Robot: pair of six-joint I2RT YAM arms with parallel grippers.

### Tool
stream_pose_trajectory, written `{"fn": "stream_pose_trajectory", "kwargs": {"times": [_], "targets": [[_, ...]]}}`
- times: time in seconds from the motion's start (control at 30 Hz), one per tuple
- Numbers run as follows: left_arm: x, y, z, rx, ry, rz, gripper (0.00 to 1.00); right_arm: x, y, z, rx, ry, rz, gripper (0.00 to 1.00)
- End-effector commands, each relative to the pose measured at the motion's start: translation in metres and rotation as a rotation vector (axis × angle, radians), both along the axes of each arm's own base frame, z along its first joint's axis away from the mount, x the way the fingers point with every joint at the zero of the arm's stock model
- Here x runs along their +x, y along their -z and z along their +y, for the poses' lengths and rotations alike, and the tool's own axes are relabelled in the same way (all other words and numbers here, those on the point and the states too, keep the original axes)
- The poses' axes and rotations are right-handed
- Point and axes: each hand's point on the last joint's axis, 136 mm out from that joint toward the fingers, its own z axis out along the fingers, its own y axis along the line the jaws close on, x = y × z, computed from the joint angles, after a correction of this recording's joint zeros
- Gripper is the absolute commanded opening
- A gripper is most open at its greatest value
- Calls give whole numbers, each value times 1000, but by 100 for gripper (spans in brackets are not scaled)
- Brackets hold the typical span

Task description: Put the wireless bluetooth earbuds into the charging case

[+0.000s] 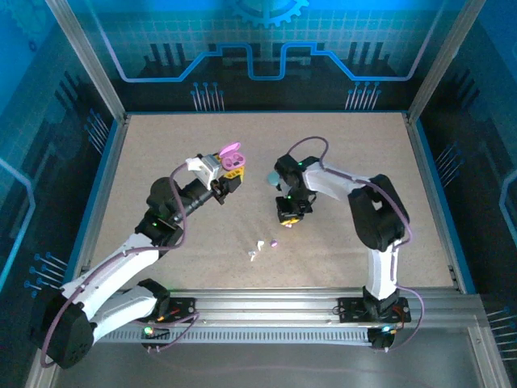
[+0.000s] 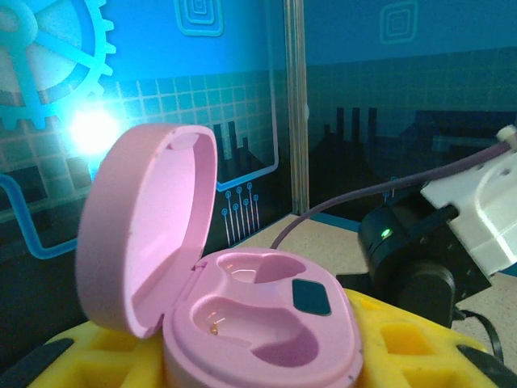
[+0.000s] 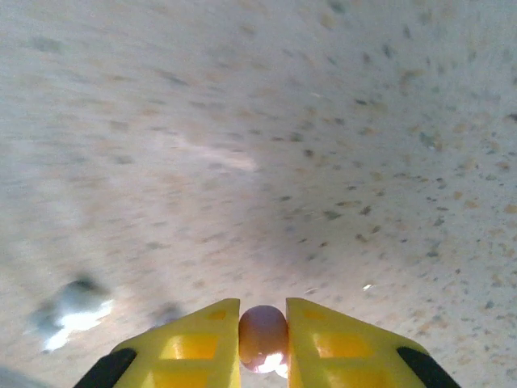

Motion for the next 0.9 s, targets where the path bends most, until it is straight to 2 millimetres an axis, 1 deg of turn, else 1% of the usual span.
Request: {"fn": "stream_pose_trajectory", "kwargs": {"times": [0.0, 0.07, 0.13, 0.23, 0.3, 0.4, 0.63, 0.87], "targets": [[-1, -9, -1, -26, 5, -25, 34, 17, -74, 29, 356, -4, -109, 19], [1, -7, 0, -24, 2, -21, 34, 21, -113, 39, 580, -1, -121, 19], [2, -4, -2, -21, 6, -14, 34, 23, -152, 45, 797, -10, -109, 19], [3, -1, -3, -21, 10, -6, 34, 21, -196, 48, 1009, -58, -77, 20], [5, 1, -4, -22, 13, -1, 34, 20, -214, 47, 1092, -88, -62, 19], [6, 3, -5, -22, 23, 6, 34, 19, -230, 45, 1146, -113, -47, 19], [5, 9, -9, -7, 47, 14, 34, 12, -251, 46, 1204, -171, -27, 20], [3, 17, -19, 18, 101, 16, 35, 11, -266, 46, 1203, -167, -42, 20]]}}
